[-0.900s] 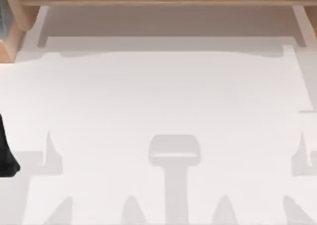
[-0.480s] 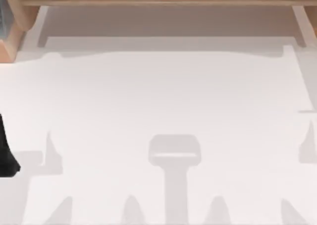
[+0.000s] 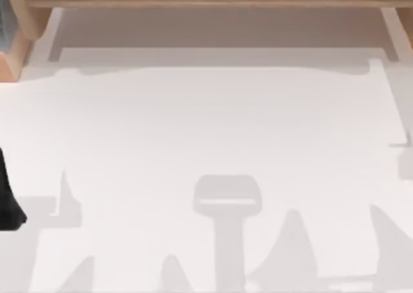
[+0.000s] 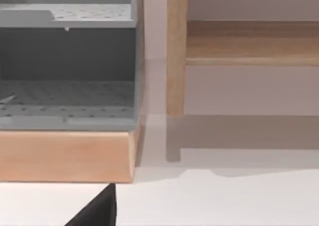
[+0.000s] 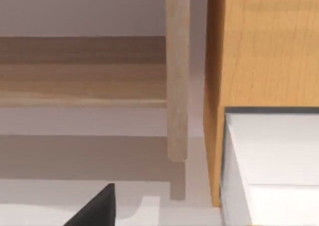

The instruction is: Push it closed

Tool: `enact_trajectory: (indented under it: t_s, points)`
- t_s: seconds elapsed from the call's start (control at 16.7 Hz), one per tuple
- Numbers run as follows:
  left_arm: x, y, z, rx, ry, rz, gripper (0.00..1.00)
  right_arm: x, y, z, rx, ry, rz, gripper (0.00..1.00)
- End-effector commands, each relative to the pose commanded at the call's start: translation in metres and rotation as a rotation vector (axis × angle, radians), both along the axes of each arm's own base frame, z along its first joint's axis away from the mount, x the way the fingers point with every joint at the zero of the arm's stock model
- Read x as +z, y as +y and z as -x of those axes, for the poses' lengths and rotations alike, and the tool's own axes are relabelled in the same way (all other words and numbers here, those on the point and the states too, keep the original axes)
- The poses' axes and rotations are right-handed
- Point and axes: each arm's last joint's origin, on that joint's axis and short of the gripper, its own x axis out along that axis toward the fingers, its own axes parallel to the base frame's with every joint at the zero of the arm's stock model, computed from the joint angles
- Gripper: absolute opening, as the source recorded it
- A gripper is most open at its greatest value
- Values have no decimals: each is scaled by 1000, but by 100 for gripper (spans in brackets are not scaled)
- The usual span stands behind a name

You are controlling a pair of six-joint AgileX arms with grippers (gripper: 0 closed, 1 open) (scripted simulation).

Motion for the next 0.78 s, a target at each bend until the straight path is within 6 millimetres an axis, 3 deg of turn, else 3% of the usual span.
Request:
enact_trajectory:
  t_s: [0.24,0.48,0.78]
  points:
    - [0,0,0,0,0,0,100,6,-32,-26,53,-22,5,100]
    - [0,0,0,0,0,0,100,6,-70,-32,-25,-39,13,100]
    - [0,0,0,0,0,0,100,7,-76,-32,-43,-46,18,100]
